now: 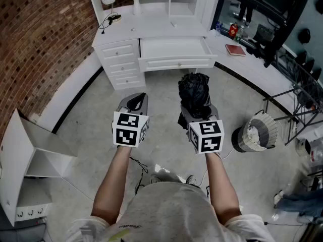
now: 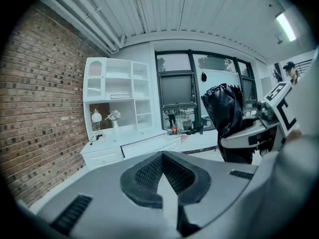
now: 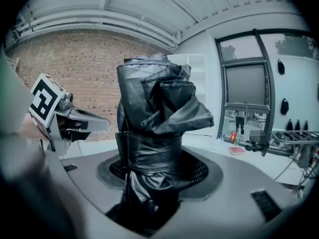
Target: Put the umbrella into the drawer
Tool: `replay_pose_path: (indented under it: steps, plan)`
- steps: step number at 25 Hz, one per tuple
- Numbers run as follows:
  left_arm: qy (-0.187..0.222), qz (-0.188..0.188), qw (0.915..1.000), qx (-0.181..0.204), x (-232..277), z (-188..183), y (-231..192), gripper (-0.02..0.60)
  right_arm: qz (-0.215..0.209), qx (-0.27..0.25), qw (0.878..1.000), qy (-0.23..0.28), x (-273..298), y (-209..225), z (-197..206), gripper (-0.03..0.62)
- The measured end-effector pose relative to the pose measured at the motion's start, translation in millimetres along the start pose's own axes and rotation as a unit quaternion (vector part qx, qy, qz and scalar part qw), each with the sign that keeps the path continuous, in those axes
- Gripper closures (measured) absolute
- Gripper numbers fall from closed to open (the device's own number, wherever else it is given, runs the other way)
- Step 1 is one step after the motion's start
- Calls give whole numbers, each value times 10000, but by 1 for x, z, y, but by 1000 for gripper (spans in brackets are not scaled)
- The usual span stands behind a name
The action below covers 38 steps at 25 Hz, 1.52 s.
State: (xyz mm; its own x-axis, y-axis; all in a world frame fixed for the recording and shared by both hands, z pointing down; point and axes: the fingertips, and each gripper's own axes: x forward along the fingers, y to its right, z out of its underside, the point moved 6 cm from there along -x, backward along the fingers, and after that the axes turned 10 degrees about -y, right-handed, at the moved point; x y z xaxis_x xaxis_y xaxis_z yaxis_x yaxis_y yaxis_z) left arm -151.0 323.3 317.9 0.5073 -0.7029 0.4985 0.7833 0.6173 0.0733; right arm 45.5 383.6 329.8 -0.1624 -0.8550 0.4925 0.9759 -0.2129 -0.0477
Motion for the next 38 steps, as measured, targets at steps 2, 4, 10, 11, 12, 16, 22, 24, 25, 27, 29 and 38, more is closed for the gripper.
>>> replay_pose_path:
  steps: [2, 4, 10, 11, 12, 16, 22, 24, 25, 27, 29, 38]
  plan:
    - [5, 15, 10000, 41, 0, 2, -3, 584, 12, 11, 10000, 13, 3, -4, -1, 339]
    - [-1, 37, 10000, 79, 0, 5, -9, 584, 19, 46, 10000, 22, 7, -9, -3, 338]
    - [14, 106, 9999, 48, -5, 14, -32, 584, 79, 28, 10000, 32, 17, -29, -11, 338]
    - [14, 117, 9999, 30, -6, 16, -35, 584, 90, 16, 10000, 29, 18, -31, -12, 338]
    - [12, 130, 9999, 14, -6, 18, -37, 584, 98, 9, 9999, 28, 18, -33, -13, 338]
    - [-6, 211, 9998, -69, -8, 22, -44, 584, 98, 24, 9999, 62, 18, -40, -19, 338]
    - [10, 217, 9998, -44, -12, 23, -47, 584, 79, 39, 9999, 148, 21, -44, -25, 338]
    - [-21, 218, 9998, -16, -10, 25, -48, 584, 58, 50, 9998, 170, 23, -44, -26, 338]
    - [-30, 212, 9998, -10, -10, 26, -50, 584, 37, 58, 9998, 185, 25, -45, -26, 338]
    - [-18, 187, 9998, -20, -9, 25, -52, 584, -6, 56, 9997, 220, 28, -45, -27, 338]
    - [14, 167, 9999, -10, -6, 22, -53, 584, -4, 31, 9997, 238, 31, -42, -28, 338]
    - [-1, 73, 10000, 7, 18, 7, -57, 584, -67, -3, 9996, 282, 50, -18, -35, 338]
